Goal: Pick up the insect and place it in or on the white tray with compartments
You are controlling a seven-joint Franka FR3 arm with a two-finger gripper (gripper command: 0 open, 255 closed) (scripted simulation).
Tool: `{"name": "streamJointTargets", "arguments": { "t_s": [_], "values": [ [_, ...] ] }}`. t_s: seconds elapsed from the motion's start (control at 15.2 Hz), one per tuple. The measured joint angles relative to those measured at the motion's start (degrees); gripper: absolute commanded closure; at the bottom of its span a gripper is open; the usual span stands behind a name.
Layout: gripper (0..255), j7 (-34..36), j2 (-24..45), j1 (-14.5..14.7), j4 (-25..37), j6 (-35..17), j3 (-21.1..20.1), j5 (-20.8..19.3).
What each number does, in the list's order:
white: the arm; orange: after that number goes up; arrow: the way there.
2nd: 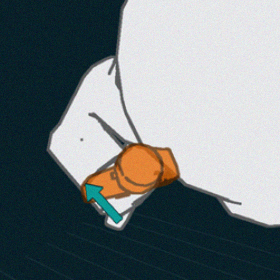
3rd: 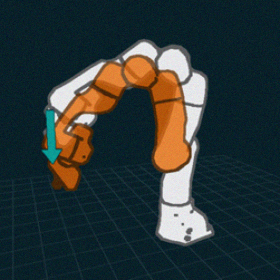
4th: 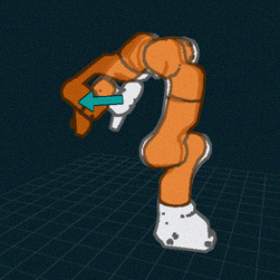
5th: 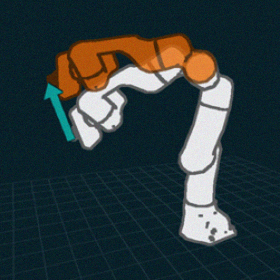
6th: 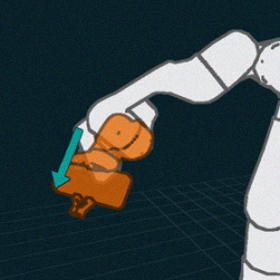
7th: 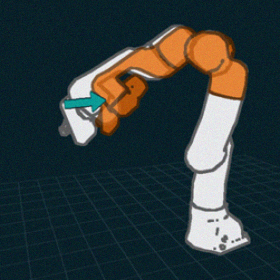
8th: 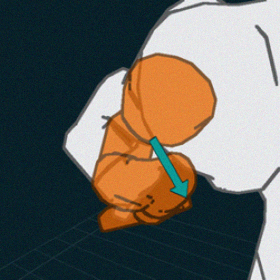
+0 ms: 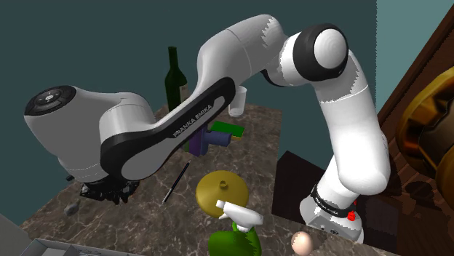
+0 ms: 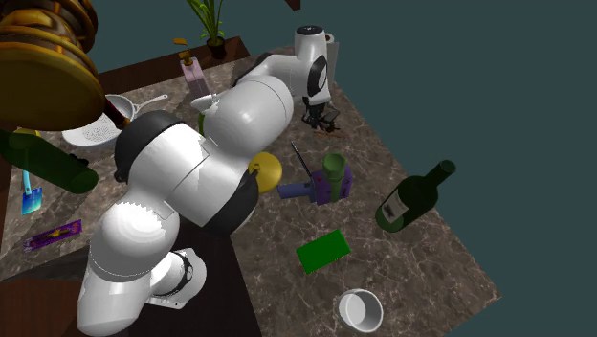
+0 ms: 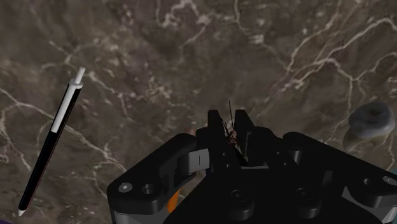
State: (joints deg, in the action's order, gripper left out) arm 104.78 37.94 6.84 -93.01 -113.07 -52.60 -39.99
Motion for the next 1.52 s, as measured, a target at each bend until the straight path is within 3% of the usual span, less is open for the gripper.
{"name": "streamJointTargets", "arguments": {
  "t_s": [1.52],
  "values": [
    [255, -4.6, -5.2, -0.8, 8.0, 11.0, -3.7, 5.3]
  ]
}}
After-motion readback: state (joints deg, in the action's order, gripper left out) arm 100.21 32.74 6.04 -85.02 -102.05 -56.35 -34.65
